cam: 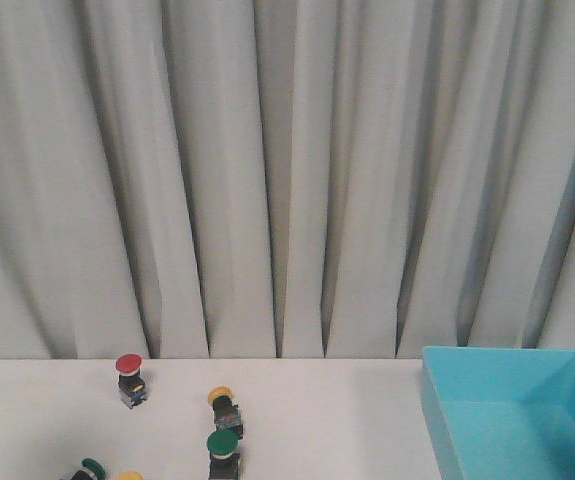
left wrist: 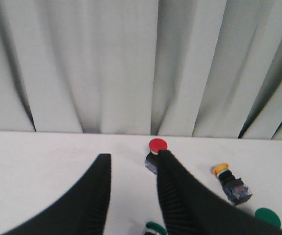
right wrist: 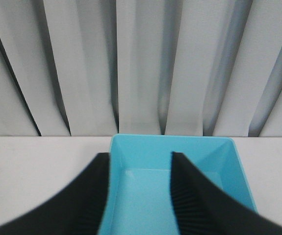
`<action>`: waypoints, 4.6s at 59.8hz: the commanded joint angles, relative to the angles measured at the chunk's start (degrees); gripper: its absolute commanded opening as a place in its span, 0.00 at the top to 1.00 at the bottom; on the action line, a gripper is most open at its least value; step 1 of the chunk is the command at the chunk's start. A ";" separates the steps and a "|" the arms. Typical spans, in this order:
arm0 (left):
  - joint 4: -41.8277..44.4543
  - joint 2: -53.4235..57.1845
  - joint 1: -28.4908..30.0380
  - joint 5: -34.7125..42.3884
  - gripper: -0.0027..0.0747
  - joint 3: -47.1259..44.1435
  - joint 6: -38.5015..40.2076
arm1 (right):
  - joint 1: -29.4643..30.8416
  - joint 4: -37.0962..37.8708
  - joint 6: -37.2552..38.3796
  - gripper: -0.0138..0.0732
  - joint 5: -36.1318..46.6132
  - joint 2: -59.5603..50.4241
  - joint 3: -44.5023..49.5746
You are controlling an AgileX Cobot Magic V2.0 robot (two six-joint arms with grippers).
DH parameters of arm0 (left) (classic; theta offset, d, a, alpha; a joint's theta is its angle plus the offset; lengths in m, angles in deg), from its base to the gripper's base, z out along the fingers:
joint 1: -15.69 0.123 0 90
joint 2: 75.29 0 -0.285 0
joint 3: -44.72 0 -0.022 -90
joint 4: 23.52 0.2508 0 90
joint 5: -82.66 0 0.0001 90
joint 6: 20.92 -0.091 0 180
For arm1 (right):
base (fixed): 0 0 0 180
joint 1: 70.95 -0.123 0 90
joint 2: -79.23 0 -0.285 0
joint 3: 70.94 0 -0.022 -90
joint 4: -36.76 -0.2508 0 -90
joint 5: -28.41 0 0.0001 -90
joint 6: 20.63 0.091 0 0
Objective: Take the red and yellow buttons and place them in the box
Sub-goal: 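Move the left gripper down over the red-capped button, then lower the left gripper and close it on the red button, then lift the red button and carry it toward the right gripper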
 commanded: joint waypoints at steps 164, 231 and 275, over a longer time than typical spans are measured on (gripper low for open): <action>-12.52 -47.58 -26.07 -45.39 0.29 32.79 -16.14 | -2.78 -0.81 -1.81 0.23 -7.24 -1.72 -1.87; -11.95 -51.40 -26.07 -44.01 0.84 32.78 -16.14 | -2.78 -0.81 -1.81 0.23 -7.67 -1.72 -1.87; -29.36 -45.14 -26.07 -51.89 0.97 56.03 -18.71 | -17.48 0.56 -33.65 0.24 -1.56 0.37 -1.87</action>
